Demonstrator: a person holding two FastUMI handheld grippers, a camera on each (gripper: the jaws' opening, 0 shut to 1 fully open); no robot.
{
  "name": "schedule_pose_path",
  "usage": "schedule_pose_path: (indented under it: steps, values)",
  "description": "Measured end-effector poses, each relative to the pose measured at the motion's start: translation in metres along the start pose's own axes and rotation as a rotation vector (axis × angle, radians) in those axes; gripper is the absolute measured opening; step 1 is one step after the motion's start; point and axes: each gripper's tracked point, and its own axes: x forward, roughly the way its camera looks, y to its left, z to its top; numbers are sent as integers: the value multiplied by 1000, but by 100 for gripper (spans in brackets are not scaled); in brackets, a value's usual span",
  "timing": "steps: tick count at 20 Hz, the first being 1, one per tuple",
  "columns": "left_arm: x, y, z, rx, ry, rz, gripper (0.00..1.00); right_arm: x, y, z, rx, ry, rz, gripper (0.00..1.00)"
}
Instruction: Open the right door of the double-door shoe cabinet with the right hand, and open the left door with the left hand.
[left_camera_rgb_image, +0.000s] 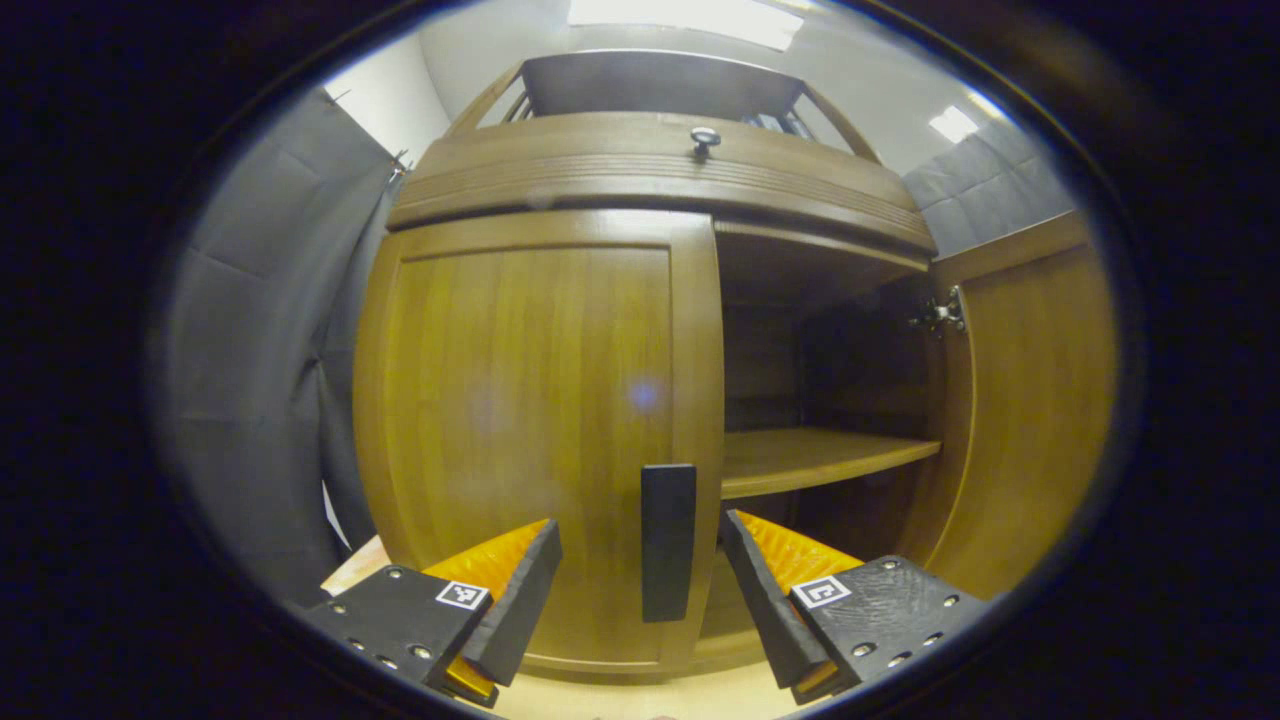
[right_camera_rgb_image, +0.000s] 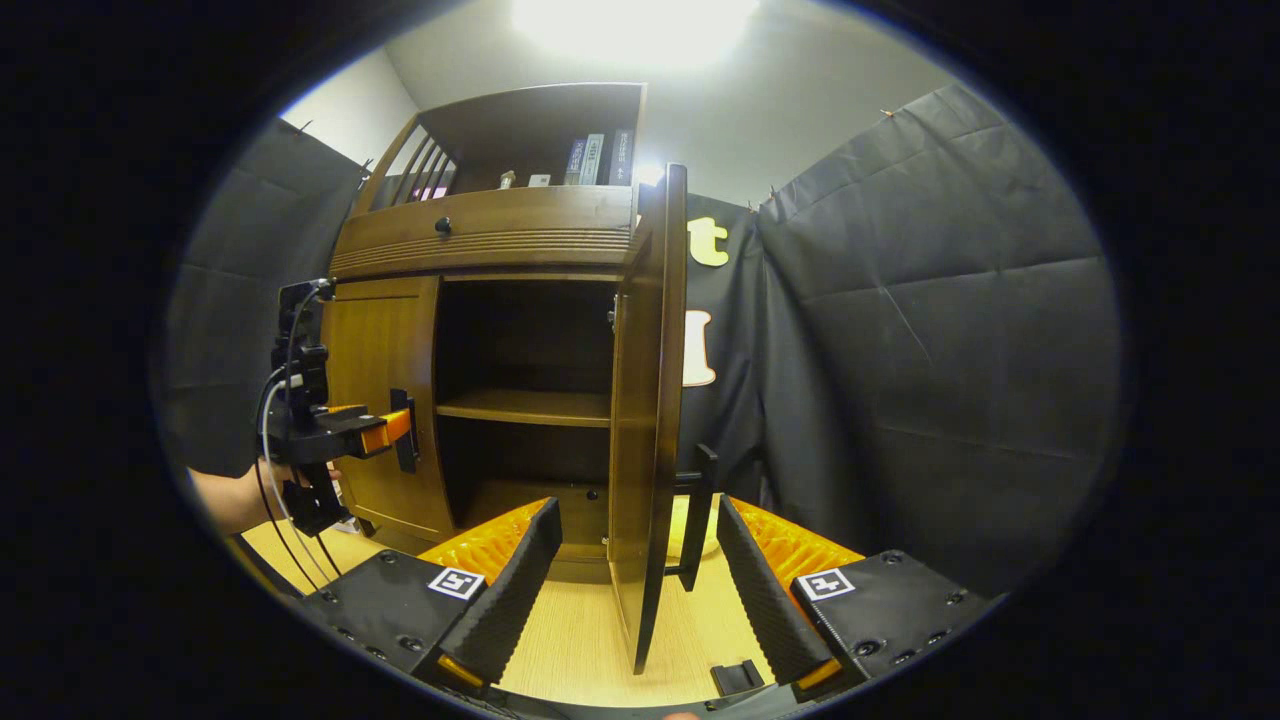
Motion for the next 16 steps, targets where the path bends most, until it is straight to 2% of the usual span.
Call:
schedule_pose_path:
  steps: [6, 8, 11, 12, 14, 16]
  values:
    - [28, -2, -13, 18, 39, 5, 93, -1, -10, -11, -2, 21, -16, 98]
    - [31, 0, -13, 22, 42, 14, 77, 0, -14, -12, 5, 24, -22, 97]
    - [39, -10, -18, 8, 52, -21, 55, 0, -17, -11, 18, 23, -26, 97]
    - [42, -12, -17, 11, 44, -15, 55, 0, -18, -11, 20, 21, -27, 97]
    - [37, -10, -17, 41, 50, -10, 29, 1, -18, -11, 24, 21, -24, 97]
    - [37, -11, -18, 16, 66, -15, 27, 0, -18, -12, 31, 20, -18, 97]
